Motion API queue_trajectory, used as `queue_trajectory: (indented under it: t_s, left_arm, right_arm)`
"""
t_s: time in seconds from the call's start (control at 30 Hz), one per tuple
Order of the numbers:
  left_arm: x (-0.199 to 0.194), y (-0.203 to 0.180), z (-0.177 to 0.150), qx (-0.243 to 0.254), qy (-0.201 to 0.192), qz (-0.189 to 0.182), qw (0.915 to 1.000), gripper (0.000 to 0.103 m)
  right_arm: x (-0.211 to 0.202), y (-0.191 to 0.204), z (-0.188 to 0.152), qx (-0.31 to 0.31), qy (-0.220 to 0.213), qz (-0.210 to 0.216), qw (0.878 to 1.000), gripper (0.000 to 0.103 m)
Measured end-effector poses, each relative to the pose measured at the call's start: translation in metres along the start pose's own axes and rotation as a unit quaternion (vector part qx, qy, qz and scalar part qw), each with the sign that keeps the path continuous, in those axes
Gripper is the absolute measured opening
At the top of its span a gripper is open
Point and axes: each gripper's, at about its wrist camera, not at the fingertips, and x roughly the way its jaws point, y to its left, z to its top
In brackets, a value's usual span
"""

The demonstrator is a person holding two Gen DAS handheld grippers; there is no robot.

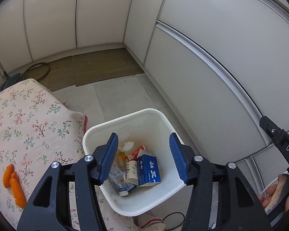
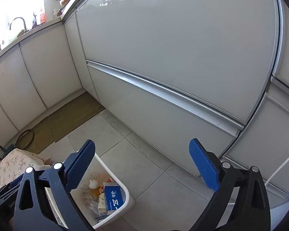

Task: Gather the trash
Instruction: 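Lower the crumpled tissue into the white bin and open the left tool, then move both tools back over the orange peels on the table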

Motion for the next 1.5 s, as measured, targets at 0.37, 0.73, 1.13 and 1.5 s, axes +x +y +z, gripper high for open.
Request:
queue_trajectory:
  t_s: [0.37, 0.73, 1.13, 1.5]
  left_arm:
    - [-0.026, 0.052, -0.019, -0.013, -0.027, 0.064, 0.9975, 0.066]
    - [-0.039, 0.112, -0.041, -0.046, -0.012, 0.093, 0.9945, 0.071]
    - [-0.041, 0.2, -0.058, -0.08, 0.05, 0.142, 0.9853, 0.072]
    - [-0.039, 0.292, -0.079, -0.15, 0.119, 0.151, 0.9698, 0.072]
  right_arm:
    - [-0.012, 0.062, -0.025, -0.095, -0.001, 0.016, 0.995, 0.096]
    - [-0.017, 0.125, -0.056, -0.17, 0.015, 0.039, 0.985, 0.096]
    - [-0.03, 0.199, -0.091, -0.22, 0.042, 0.089, 0.97, 0.096]
    - [-0.039, 0.262, -0.133, -0.27, 0.085, 0.134, 0.95, 0.096]
